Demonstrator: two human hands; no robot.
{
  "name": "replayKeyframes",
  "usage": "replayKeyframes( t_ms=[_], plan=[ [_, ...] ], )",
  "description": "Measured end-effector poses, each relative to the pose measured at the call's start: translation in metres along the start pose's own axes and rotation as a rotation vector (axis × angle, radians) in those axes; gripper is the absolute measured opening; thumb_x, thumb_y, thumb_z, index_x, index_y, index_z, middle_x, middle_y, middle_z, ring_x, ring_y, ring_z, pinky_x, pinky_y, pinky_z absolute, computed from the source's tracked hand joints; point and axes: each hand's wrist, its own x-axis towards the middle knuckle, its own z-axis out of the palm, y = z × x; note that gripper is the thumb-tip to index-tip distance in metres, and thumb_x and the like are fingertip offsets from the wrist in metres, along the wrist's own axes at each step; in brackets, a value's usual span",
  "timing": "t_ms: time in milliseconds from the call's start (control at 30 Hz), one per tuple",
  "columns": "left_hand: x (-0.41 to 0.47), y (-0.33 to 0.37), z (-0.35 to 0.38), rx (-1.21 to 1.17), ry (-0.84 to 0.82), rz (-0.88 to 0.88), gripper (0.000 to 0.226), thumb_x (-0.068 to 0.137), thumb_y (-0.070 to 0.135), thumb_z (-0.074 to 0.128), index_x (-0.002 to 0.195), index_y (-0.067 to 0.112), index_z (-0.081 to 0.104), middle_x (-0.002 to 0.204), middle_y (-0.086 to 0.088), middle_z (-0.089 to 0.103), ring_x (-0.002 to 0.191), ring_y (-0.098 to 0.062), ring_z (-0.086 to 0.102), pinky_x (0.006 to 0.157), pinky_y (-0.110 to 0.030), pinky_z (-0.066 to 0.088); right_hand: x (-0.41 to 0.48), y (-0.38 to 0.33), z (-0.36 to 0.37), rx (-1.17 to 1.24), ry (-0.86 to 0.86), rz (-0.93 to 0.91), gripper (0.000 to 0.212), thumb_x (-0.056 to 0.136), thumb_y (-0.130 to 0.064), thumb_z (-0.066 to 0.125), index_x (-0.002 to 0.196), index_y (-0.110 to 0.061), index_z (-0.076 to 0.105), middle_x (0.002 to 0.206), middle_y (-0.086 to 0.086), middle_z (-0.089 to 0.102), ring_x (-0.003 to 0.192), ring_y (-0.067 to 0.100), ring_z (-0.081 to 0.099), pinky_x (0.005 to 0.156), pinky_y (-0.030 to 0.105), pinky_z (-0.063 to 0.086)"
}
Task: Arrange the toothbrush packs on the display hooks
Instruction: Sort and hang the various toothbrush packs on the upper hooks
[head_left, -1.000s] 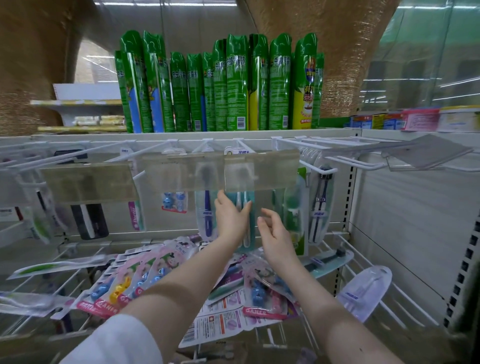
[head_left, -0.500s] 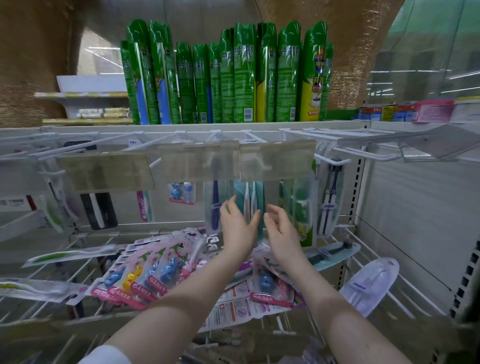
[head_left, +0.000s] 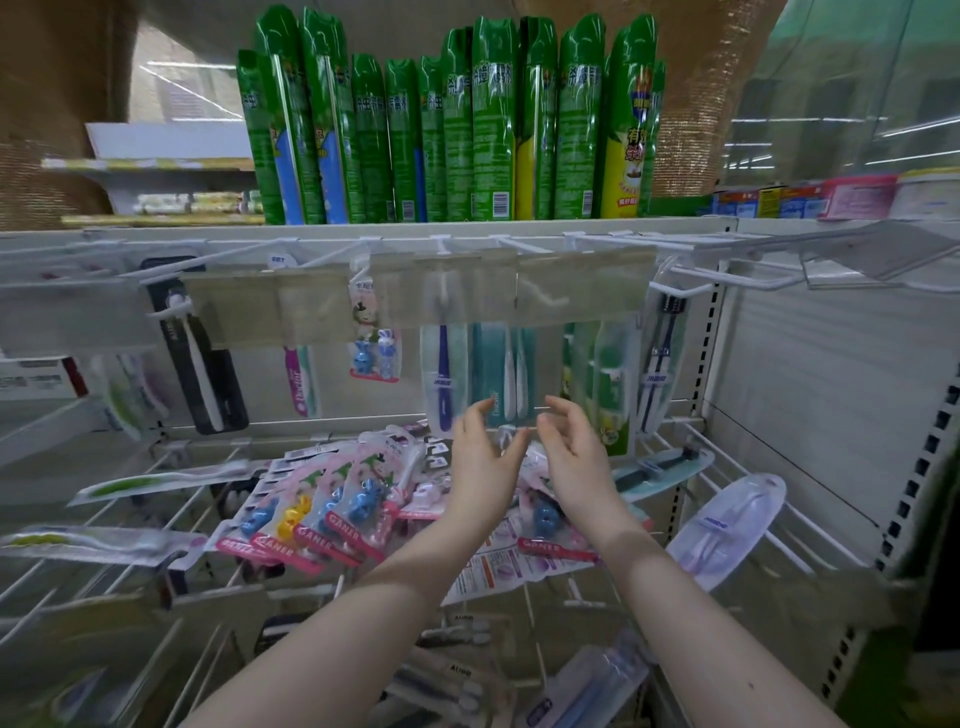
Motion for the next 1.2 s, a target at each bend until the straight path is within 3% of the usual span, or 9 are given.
replayKeyframes(
  t_ms=[133, 267, 400, 467, 533, 700, 833, 1000, 1200],
  plan=[
    [-0.016, -0.004, -0.007, -0.008, -0.034, 0.012, 0.051, 0.091, 0.025, 0.06, 0.136, 0.013, 0.04, 0.131, -0.001, 0.045, 0.103, -0.005, 0.045, 0.075, 0.001, 0.033, -0.011, 0.001, 0.001, 0.038, 0.012, 0.035, 0.037, 0.099, -0.026, 0.041, 0.136, -0.023, 0.04, 0.127, -0.004, 0.047, 0.115, 0.008, 0.046, 0.088, 0.017, 0.039],
    [-0.029, -0.009, -0.009, -0.073, -0.086, -0.001, 0.047, 0.091, 0.024, 0.06, 0.133, 0.017, 0.042, 0.132, 0.0, 0.046, 0.117, -0.009, 0.045, 0.092, -0.018, 0.034, -0.024, 0.003, 0.001, 0.018, 0.053, 0.037, 0.037, 0.099, -0.023, 0.044, 0.136, -0.021, 0.04, 0.12, -0.006, 0.047, 0.111, 0.008, 0.047, 0.083, 0.014, 0.039],
    [-0.04, -0.006, -0.006, -0.126, -0.146, -0.018, 0.044, 0.09, 0.024, 0.061, 0.131, 0.019, 0.044, 0.131, 0.001, 0.048, 0.121, -0.011, 0.045, 0.1, -0.025, 0.038, -0.036, 0.009, -0.002, -0.022, 0.102, 0.034, 0.038, 0.097, -0.018, 0.048, 0.135, -0.019, 0.041, 0.13, 0.0, 0.048, 0.115, 0.011, 0.047, 0.093, 0.021, 0.039],
    [-0.045, -0.005, -0.003, -0.134, -0.158, -0.021, 0.041, 0.09, 0.023, 0.061, 0.128, 0.021, 0.045, 0.13, 0.002, 0.049, 0.12, -0.011, 0.046, 0.104, -0.029, 0.038, -0.04, 0.012, -0.007, -0.053, 0.117, 0.02, 0.038, 0.097, -0.016, 0.048, 0.134, -0.017, 0.042, 0.131, 0.003, 0.048, 0.114, 0.012, 0.048, 0.086, 0.013, 0.04],
    [-0.049, -0.002, 0.001, -0.13, -0.172, -0.019, 0.04, 0.089, 0.022, 0.062, 0.126, 0.022, 0.047, 0.128, 0.004, 0.05, 0.121, -0.011, 0.045, 0.104, -0.03, 0.037, -0.042, 0.014, -0.013, -0.076, 0.139, 0.021, 0.038, 0.096, -0.013, 0.05, 0.133, -0.016, 0.043, 0.128, 0.003, 0.049, 0.111, 0.012, 0.049, 0.08, 0.009, 0.04],
    [-0.055, 0.013, 0.013, -0.11, -0.229, 0.038, 0.03, 0.088, 0.019, 0.064, 0.115, 0.019, 0.052, 0.116, 0.004, 0.055, 0.11, -0.01, 0.051, 0.094, -0.024, 0.04, -0.04, 0.018, -0.042, -0.117, 0.201, 0.009, 0.033, 0.091, -0.009, 0.056, 0.122, -0.021, 0.049, 0.113, -0.002, 0.054, 0.109, 0.015, 0.054, 0.094, 0.029, 0.045],
    [-0.051, 0.031, 0.027, -0.053, -0.254, 0.127, 0.024, 0.086, 0.021, 0.066, 0.106, 0.023, 0.052, 0.109, 0.004, 0.058, 0.103, -0.01, 0.055, 0.092, -0.027, 0.044, -0.035, 0.025, -0.079, -0.188, 0.221, -0.065, 0.033, 0.088, -0.006, 0.059, 0.113, -0.025, 0.047, 0.107, -0.005, 0.056, 0.101, 0.011, 0.055, 0.092, 0.034, 0.048],
    [-0.045, 0.058, 0.061, 0.201, -0.339, 0.267, 0.026, 0.089, 0.023, 0.062, 0.113, 0.017, 0.053, 0.112, 0.003, 0.055, 0.104, -0.01, 0.052, 0.088, -0.021, 0.04, -0.024, 0.047, -0.139, -0.625, 0.201, -0.056, 0.039, 0.086, -0.016, 0.062, 0.124, -0.011, 0.051, 0.123, 0.007, 0.05, 0.114, 0.024, 0.051, 0.089, 0.023, 0.036],
    [-0.032, 0.075, 0.124, 0.551, -0.499, 0.3, 0.034, 0.092, 0.011, 0.046, 0.126, 0.01, 0.044, 0.128, -0.011, 0.044, 0.115, -0.029, 0.047, 0.092, -0.042, 0.043, -0.013, 0.065, -0.169, -1.067, -0.11, 0.178, 0.079, 0.076, -0.058, 0.061, 0.142, -0.027, 0.031, 0.15, 0.006, 0.026, 0.138, 0.026, 0.021, 0.112, 0.038, 0.022]
  ],
)
